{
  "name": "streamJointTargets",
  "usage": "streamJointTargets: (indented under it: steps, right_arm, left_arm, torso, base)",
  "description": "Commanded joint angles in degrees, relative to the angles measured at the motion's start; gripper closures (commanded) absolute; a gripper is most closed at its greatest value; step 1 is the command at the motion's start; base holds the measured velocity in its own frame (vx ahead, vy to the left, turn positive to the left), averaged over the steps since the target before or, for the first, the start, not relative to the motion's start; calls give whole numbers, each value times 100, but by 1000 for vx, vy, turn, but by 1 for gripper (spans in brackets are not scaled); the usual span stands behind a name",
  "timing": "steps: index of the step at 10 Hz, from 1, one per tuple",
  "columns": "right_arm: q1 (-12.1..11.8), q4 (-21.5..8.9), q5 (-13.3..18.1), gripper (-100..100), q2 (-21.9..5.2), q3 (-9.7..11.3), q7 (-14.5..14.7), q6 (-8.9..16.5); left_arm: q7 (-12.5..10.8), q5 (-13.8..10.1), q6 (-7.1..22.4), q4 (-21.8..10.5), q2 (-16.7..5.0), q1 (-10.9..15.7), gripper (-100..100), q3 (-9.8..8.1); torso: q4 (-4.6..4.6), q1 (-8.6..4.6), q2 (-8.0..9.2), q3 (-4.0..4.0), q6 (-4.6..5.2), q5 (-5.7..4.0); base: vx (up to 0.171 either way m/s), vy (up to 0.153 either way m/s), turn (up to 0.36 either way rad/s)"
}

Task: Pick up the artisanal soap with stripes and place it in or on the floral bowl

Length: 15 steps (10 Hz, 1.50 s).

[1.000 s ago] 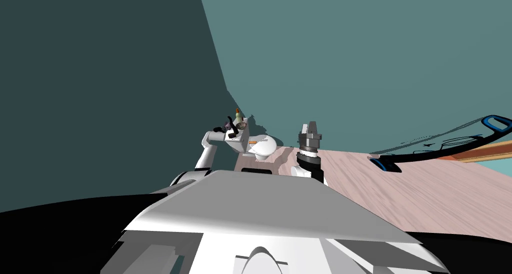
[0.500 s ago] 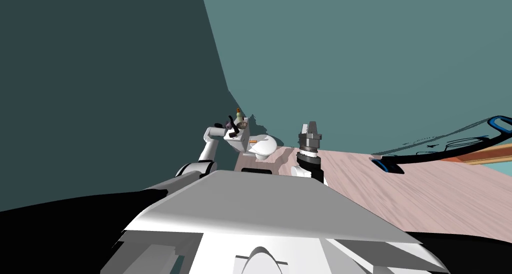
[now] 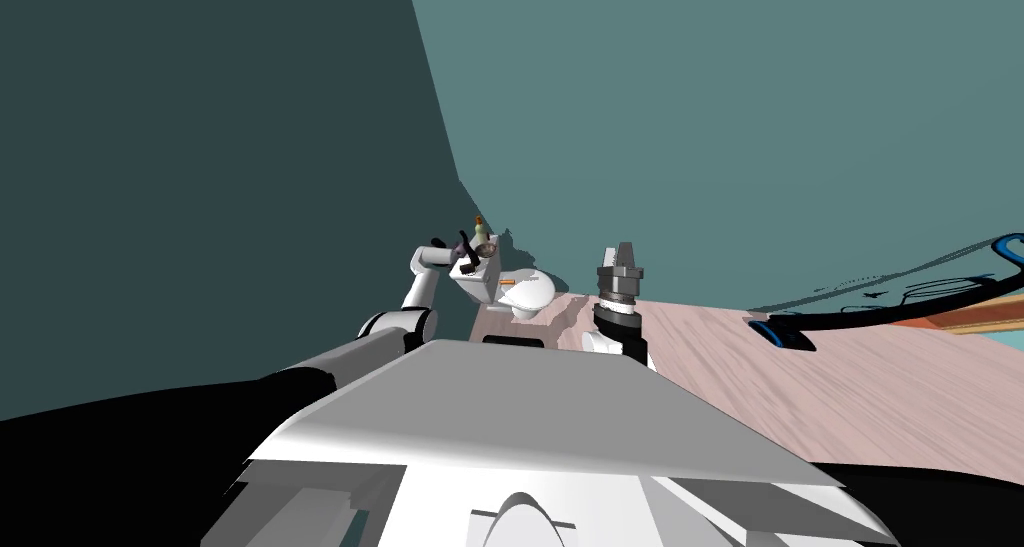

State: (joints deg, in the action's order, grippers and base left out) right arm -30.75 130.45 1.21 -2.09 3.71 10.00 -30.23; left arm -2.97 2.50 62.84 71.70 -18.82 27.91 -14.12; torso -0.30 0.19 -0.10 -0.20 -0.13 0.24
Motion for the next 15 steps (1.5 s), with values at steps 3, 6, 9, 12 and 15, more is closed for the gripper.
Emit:
streamJointTargets:
  steps: [3, 6, 9, 12, 15]
  right_arm:
    - [0, 0, 0, 0, 0, 0, 0, 0]
    - [0, 0, 0, 0, 0, 0, 0, 0]
    - [0, 0, 0, 0, 0, 0, 0, 0]
    - [0, 0, 0, 0, 0, 0, 0, 0]
    - [0, 0, 0, 0, 0, 0, 0, 0]
  left_arm:
    - [13, -84, 372, -466, -59, 346, -100, -42]
    - [40, -205, 854, -981, -154, 802, -100, -66]
    - [58, -270, 1096, -1332, -205, 1021, -100, -68]
    - [99, -405, 1573, -1823, -310, 1442, -100, -58]
    - [141, -539, 1995, -2383, -414, 1833, -100, -43]
  torso:
    - [0, 1, -1, -1, 0, 0]
    - [-1, 1, -2, -2, 0, 1]
    - [-1, 2, -5, -3, 0, 1]
    - [-2, 2, -4, -3, -1, 2]
    - [-3, 2, -8, -5, -1, 2]
  base:
    - [4, 15, 18]
    - [9, 18, 27]
    - [15, 18, 15]
    - [17, 19, 20]
    - [27, 19, 19]
